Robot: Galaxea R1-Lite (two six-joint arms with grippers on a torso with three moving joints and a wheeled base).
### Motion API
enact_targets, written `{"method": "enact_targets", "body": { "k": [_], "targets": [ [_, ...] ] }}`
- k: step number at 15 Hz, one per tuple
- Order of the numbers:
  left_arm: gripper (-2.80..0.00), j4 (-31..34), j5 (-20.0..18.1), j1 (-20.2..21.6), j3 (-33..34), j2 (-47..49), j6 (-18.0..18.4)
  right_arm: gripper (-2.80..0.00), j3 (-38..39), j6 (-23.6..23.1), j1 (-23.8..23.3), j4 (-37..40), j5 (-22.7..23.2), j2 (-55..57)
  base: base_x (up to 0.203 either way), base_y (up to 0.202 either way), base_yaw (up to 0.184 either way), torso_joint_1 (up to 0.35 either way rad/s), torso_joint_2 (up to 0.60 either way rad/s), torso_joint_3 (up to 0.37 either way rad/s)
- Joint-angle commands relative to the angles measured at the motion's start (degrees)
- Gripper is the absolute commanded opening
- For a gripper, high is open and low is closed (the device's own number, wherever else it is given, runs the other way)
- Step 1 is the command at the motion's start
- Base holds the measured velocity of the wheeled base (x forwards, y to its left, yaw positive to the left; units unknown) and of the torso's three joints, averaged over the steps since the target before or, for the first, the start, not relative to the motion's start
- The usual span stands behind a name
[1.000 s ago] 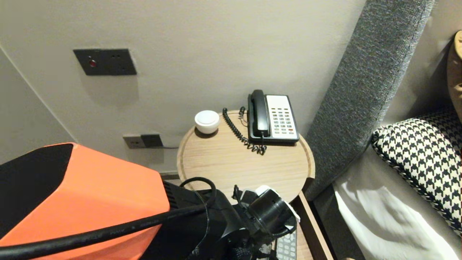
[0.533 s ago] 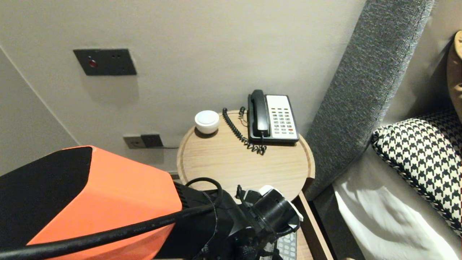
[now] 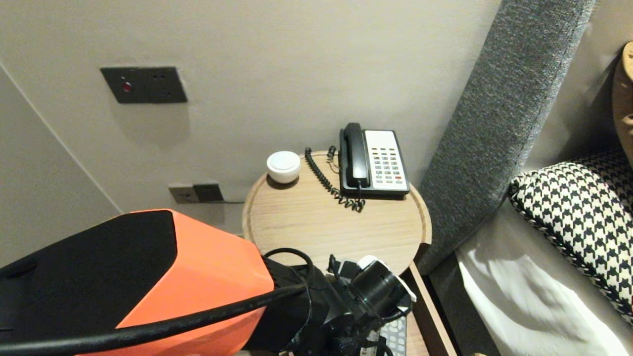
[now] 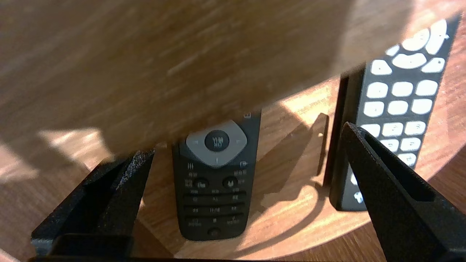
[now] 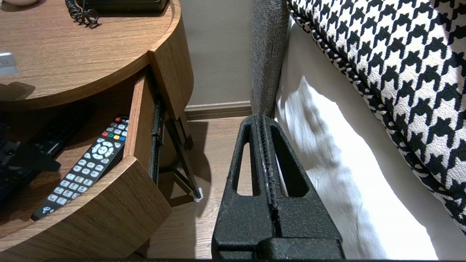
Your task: Take the remote control out of the drawer one by one and place them on the table
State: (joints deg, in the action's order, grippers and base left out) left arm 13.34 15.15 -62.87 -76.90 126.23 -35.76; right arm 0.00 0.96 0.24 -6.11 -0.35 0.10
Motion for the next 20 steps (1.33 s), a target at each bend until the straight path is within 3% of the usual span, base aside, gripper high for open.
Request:
{"method": "enact_targets", "body": {
  "k": [1,15,16,17,20],
  "targets": [
    [0.00,0.1,0.1,0.0,0.2,0.9,-0.3,-2.80,2.3,0.0,0.0,0.0,0.0,0.1,0.000,0.000,0.000,0.000,0.00,0.000],
    [0.00,-1.0,0.1,0.1,0.1,2.5,-0.4,-2.80,2.3,0.0,0.0,0.0,0.0,0.1,0.000,0.000,0.000,0.000,0.00,0.000],
    [-1.03,-1.0,0.2,0.1,0.0,2.5,-0.4,-2.80,2.3,0.0,0.0,0.0,0.0,0.1,0.000,0.000,0.000,0.000,0.00,0.000],
    [-2.80,-1.0,0.2,0.1,0.0,2.5,-0.5,-2.80,2.3,0.0,0.0,0.0,0.0,0.1,0.000,0.000,0.000,0.000,0.00,0.000],
    [-2.80,-1.0,0.2,0.1,0.0,2.5,-0.8,-2.80,2.3,0.0,0.0,0.0,0.0,0.1,0.000,0.000,0.000,0.000,0.00,0.000]
  ]
}}
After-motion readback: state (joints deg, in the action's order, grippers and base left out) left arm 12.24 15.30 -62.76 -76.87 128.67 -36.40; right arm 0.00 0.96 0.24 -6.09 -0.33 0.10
